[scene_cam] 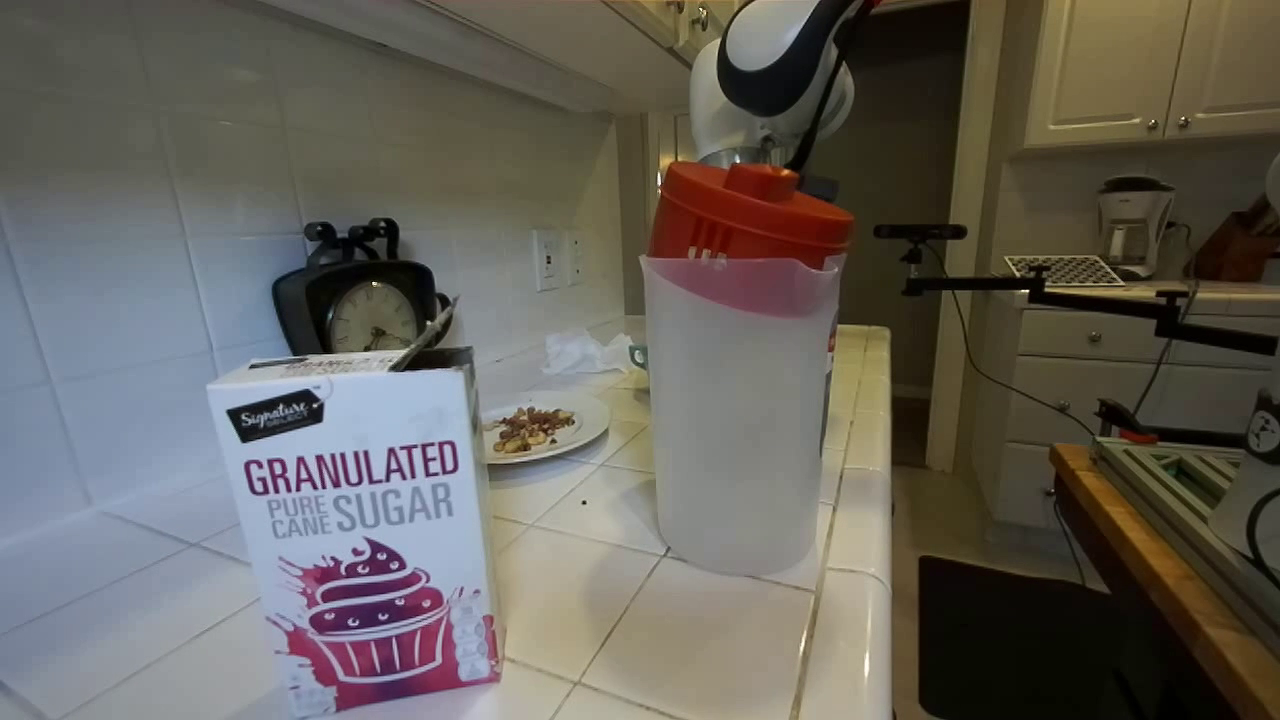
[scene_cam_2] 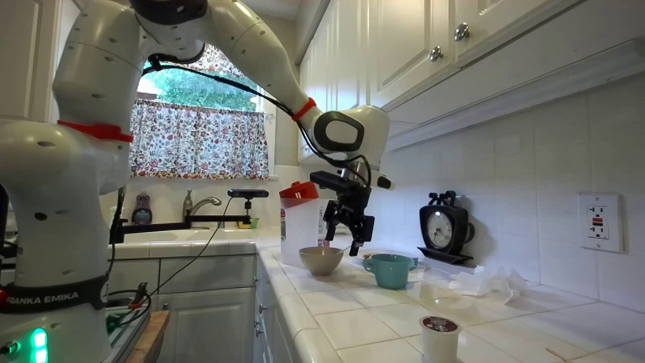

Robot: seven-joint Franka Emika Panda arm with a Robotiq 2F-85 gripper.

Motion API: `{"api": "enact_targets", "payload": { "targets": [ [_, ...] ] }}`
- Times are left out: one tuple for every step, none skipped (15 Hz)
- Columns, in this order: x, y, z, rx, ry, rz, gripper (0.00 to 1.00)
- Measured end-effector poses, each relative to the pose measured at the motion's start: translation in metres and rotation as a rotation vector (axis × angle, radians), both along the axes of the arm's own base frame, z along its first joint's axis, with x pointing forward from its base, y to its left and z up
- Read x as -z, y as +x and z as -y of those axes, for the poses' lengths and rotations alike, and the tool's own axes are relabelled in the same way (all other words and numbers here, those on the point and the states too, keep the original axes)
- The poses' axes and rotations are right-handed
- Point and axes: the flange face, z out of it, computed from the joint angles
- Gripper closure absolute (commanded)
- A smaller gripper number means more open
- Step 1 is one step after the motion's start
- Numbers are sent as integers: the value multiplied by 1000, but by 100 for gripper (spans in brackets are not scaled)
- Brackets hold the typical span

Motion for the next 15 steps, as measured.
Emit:
{"api": "enact_targets", "payload": {
  "targets": [
    [2, 1, -4, -16, 17, 31, 0],
    [4, 2, -8, -33, 42, 56, 0],
    [4, 2, -11, -49, 73, 74, 0],
    [4, 3, -11, -62, 110, 90, 0],
    [4, 2, -10, -67, 148, 101, 0],
    [4, 2, -7, -68, 182, 110, 0],
    [4, 1, -2, -67, 211, 114, 0],
    [4, -1, 5, -62, 238, 114, 0],
    [3, -3, 14, -55, 261, 108, 0],
    [3, -5, 23, -42, 278, 93, 0],
    [2, -8, 33, -33, 298, 74, 0],
    [3, -11, 41, -28, 321, 56, 0],
    [4, -13, 48, -31, 343, 37, 0],
    [5, -15, 52, -40, 367, 17, 0],
    [7, -14, 54, -54, 391, 2, 0]
  ]
}}
